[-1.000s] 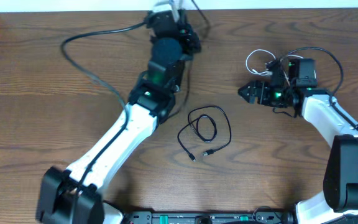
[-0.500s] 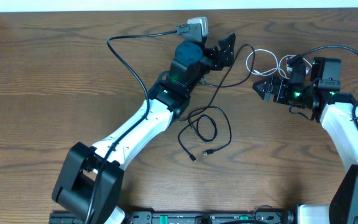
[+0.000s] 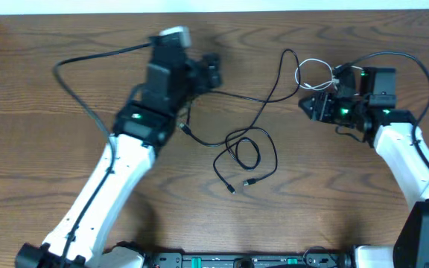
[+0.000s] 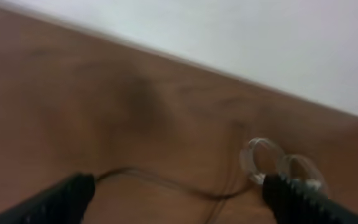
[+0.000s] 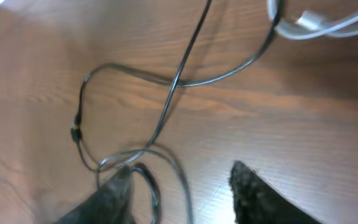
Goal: Untangle cables
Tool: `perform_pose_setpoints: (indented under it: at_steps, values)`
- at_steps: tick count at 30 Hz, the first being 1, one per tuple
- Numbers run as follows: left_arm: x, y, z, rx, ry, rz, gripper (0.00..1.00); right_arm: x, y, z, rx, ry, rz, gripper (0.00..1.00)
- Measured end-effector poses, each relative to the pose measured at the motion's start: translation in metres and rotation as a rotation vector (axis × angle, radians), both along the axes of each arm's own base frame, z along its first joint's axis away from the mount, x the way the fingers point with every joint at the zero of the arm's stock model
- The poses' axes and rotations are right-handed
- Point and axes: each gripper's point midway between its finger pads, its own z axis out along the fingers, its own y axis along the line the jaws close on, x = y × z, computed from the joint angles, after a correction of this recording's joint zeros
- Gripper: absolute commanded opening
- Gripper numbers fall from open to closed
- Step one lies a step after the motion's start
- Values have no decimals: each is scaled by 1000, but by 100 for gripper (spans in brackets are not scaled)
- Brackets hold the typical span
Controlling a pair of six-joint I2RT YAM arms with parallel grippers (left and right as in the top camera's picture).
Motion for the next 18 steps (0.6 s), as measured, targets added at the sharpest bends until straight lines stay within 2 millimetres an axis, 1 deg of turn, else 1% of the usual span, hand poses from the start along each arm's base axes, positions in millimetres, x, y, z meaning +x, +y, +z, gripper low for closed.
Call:
perform_pose_setpoints:
  at_steps: [2, 3, 4, 6, 7, 8, 9, 11, 13, 15, 18]
  values:
    - [-2, 35, -14, 24, 68, 81, 91, -7, 13, 3, -24, 44, 17, 44]
    - [-4, 50, -20, 31, 98, 121, 91, -8, 20, 8, -44, 53, 26, 52]
    - [-6, 65, -26, 35, 129, 156, 91, -5, 27, 16, -61, 48, 28, 56]
    - [-13, 89, -36, 36, 186, 212, 91, 6, 39, 34, -96, -3, 35, 56]
    - [-16, 99, -40, 34, 212, 235, 91, 12, 45, 43, -106, -28, 35, 57]
    - [-19, 107, -44, 34, 235, 253, 91, 19, 50, 51, -118, -55, 32, 62]
    - [-23, 114, -48, 34, 260, 270, 91, 25, 57, 57, -125, -77, 28, 69]
    - [-28, 121, -54, 33, 290, 285, 91, 39, 68, 61, -140, -120, 24, 70]
    - [-31, 123, -60, 37, 319, 290, 91, 53, 76, 54, -153, -145, 14, 73]
    - [-31, 123, -66, 39, 340, 289, 91, 65, 80, 39, -177, -154, -2, 74]
    - [-28, 123, -82, 45, 383, 288, 91, 90, 80, 3, -244, -167, -48, 77]
